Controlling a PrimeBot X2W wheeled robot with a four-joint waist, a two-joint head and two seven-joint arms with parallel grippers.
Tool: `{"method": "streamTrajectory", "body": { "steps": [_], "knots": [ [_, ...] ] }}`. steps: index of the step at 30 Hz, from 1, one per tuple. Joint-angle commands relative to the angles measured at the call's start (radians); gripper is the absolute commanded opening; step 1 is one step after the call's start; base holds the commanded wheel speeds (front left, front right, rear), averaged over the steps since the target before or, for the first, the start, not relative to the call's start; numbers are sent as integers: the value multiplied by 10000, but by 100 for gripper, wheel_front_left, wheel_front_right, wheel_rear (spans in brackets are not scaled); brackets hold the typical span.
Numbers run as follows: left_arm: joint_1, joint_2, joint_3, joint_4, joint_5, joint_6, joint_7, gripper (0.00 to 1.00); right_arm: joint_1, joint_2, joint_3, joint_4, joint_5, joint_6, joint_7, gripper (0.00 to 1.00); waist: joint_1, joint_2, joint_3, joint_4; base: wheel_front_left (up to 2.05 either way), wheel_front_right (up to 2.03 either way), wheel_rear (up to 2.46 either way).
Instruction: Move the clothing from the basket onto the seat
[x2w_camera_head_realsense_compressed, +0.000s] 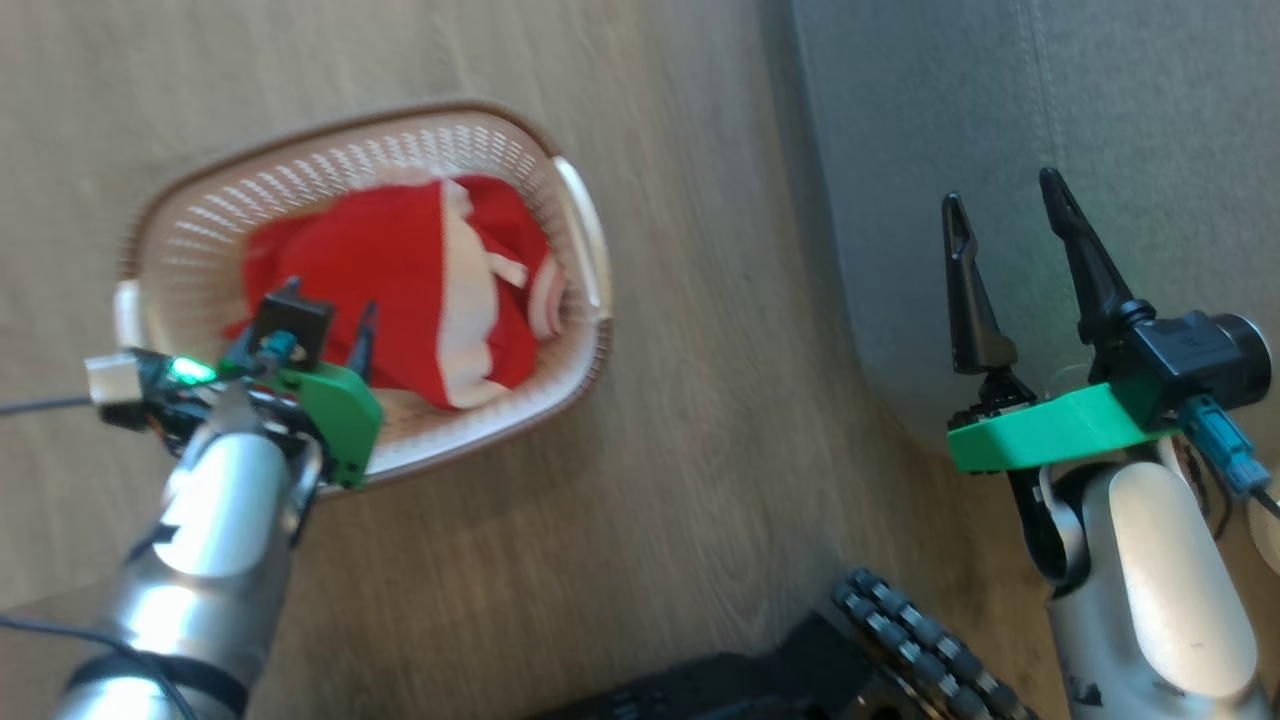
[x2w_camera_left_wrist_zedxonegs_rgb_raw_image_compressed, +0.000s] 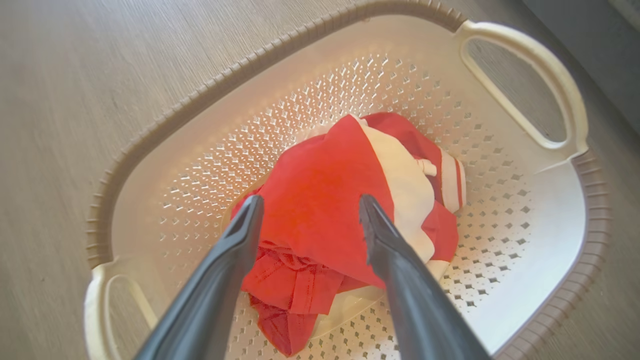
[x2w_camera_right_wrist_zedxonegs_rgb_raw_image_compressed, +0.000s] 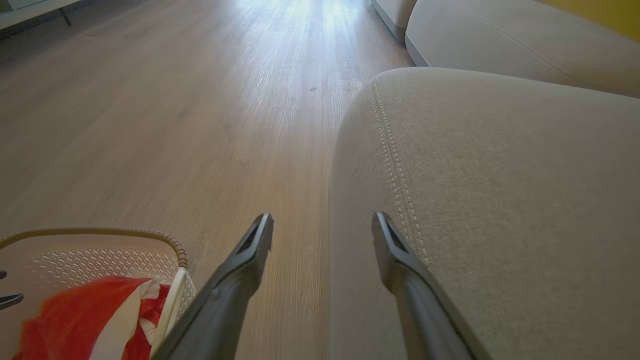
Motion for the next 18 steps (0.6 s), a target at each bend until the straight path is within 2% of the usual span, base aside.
{"method": "streamTrajectory", "body": {
  "steps": [1,6,12,16,18],
  "knots": [
    [-182,297,130,30,110,-30,-107,100,73,-34,212,-339,142,-2,-93,100,-4,0,961,-912,0,0,0],
    [-1017,979,-246,749,609,-63,-107,100,-11,-34,646,-379,654,-2,-93,100,-4,0,1647,-1435,0,0,0],
    [-1723,1371,-900,1788,1180,-121,-107,100,214,-34,663,-485,913,-2,-93,100,-4,0,1952,-1650,0,0,0],
    [-2246,1512,-1128,2492,1398,157,-107,100,396,-34,624,-583,1034,-2,-93,100,-4,0,2058,-1753,0,0,0],
    [-2526,1576,-1183,2638,1492,562,-107,100,459,-34,615,-634,1102,-2,-93,100,-4,0,2109,-1803,0,0,0]
  ]
}}
